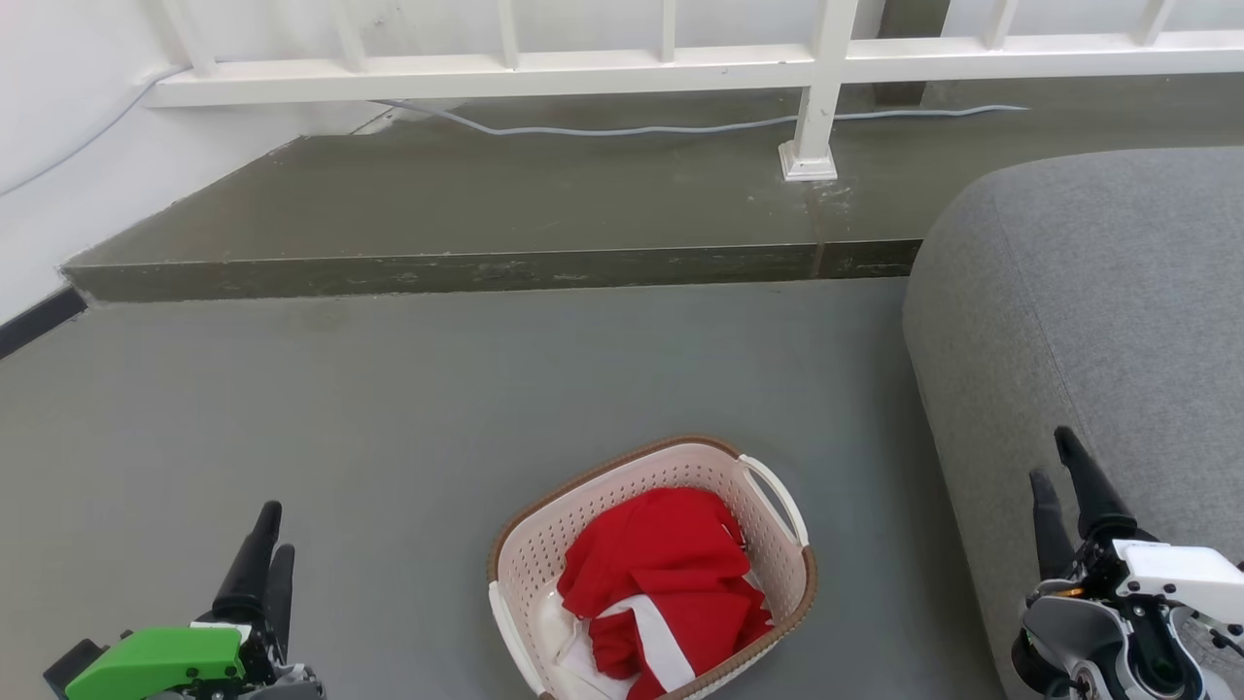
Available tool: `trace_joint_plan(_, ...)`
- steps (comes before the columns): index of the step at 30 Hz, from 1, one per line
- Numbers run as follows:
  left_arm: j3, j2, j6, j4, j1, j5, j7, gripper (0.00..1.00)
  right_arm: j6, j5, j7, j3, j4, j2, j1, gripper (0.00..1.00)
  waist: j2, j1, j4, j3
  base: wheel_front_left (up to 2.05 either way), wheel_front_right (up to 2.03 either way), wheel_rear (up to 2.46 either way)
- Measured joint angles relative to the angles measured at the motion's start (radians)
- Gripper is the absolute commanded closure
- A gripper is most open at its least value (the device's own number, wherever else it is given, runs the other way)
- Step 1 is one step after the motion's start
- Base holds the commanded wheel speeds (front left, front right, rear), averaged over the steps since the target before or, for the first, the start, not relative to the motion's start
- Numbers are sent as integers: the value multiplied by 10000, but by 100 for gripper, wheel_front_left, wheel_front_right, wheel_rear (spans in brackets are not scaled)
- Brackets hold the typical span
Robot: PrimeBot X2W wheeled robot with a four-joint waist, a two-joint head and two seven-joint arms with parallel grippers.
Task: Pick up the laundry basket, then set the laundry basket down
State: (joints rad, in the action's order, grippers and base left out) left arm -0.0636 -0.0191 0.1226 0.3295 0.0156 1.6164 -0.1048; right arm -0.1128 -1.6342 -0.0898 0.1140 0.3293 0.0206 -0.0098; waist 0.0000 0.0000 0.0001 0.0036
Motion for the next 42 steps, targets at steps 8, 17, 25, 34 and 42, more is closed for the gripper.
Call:
trace_joint_plan(8,-23,-2,0,-203,0,-2,63,0,-2,79,207,-276,-190,6,-4,0,0,0,-10,15,0,0,0)
trace_joint_plan(17,-2,-86,0,-541,2,-313,190,0,-2,637,546,-683,-435,29,-16,0,0,0,-28,50,0,0,0)
trace_joint_plan(25,251,-368,0,-874,2,-995,539,0,-2,1396,886,-1216,-604,121,-35,0,0,0,-61,93,0,0,0)
trace_joint_plan(34,688,-732,0,-1151,2,-1893,988,0,-4,2385,1164,-1687,-660,288,-150,0,0,-1,-92,125,0,0,0)
trace_joint_plan(42,1210,-1156,0,-1218,2,-2930,1423,0,-8,3540,1429,-2008,-752,407,-272,0,0,0,-118,164,0,0,0)
